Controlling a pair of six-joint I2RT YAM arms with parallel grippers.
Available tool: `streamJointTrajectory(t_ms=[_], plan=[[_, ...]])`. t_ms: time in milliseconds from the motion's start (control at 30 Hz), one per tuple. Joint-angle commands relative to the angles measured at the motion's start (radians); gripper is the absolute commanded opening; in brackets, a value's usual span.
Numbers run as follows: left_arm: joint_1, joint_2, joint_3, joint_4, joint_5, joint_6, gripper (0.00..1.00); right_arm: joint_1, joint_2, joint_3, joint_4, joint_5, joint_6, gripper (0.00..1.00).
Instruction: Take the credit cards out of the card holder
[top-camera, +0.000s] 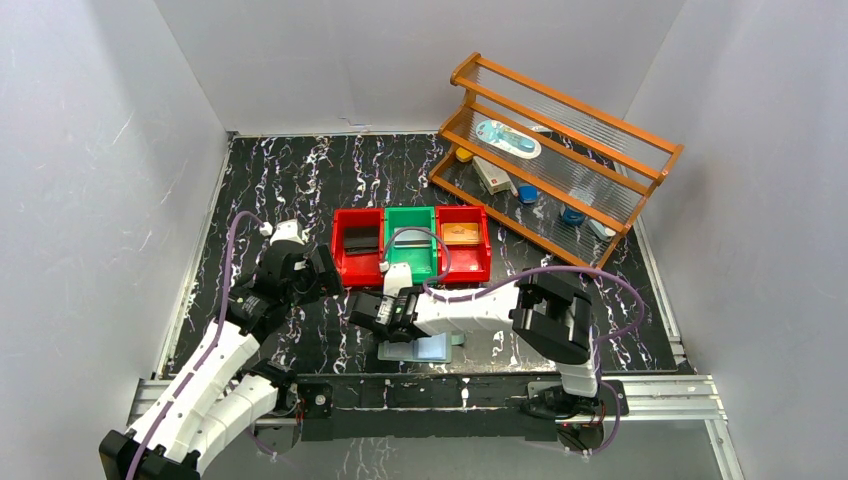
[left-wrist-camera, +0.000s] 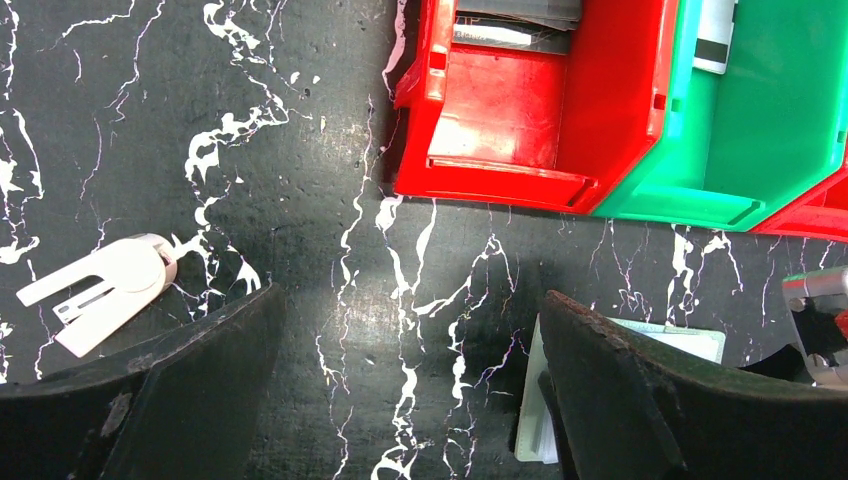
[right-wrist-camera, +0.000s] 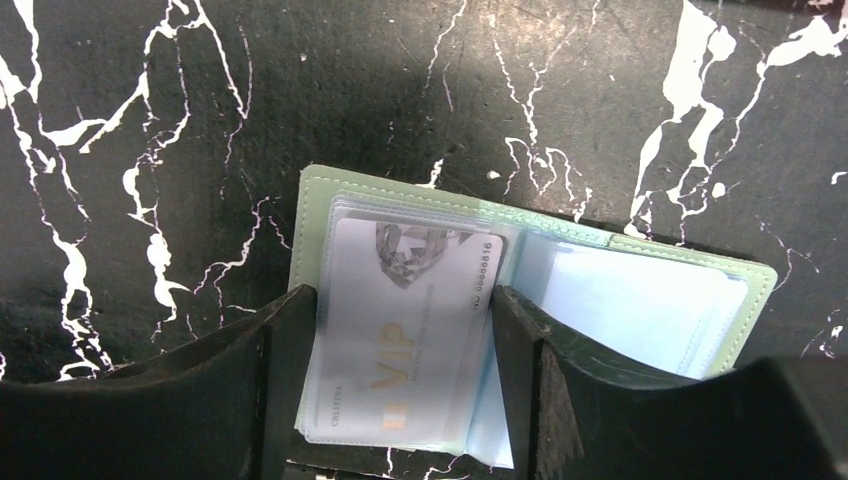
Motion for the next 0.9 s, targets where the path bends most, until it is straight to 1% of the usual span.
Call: streamJointTrajectory(t_ms=[0, 100, 233, 300, 367, 467, 600, 733, 867], plan=[[0.005, -0.002, 0.027, -0.008, 0.008, 0.015, 0.98, -0.001, 0.04, -0.027, -0.015, -0.01, 0.054, 0.69], [0.005, 0.0, 0.027, -0.006, 0.012, 0.018, 0.98, -0.007, -0.003, -0.089, 0.086, -0.056, 0.024, 0.67], [0.005, 0.0, 0.025, -0.006, 0.016, 0.017, 0.98, -0.044, -0.083, -0.228, 0.325, -0.185, 0.001, 0.67], [0.005, 0.001, 0.024, -0.004, 0.022, 0.018, 0.98, -0.064, -0.121, -0.297, 0.415, -0.236, 0.008, 0.67], [0.005, 0.005, 0.022, -0.001, 0.03, 0.02, 0.98, -0.082, -0.159, -0.362, 0.486, -0.267, 0.018, 0.68], [0.005, 0.012, 0.021, 0.002, 0.042, 0.022, 0.99, -0.101, -0.177, -0.414, 0.546, -0.307, 0.033, 0.69], [0.005, 0.019, 0.02, 0.005, 0.055, 0.024, 0.98, -0.106, -0.177, -0.424, 0.546, -0.313, 0.035, 0.71], [0.005, 0.023, 0.019, 0.008, 0.064, 0.026, 0.98, -0.107, -0.151, -0.38, 0.452, -0.291, 0.034, 0.74], [0.005, 0.023, 0.018, 0.008, 0.067, 0.027, 0.99, -0.104, -0.123, -0.32, 0.361, -0.25, 0.028, 0.74]])
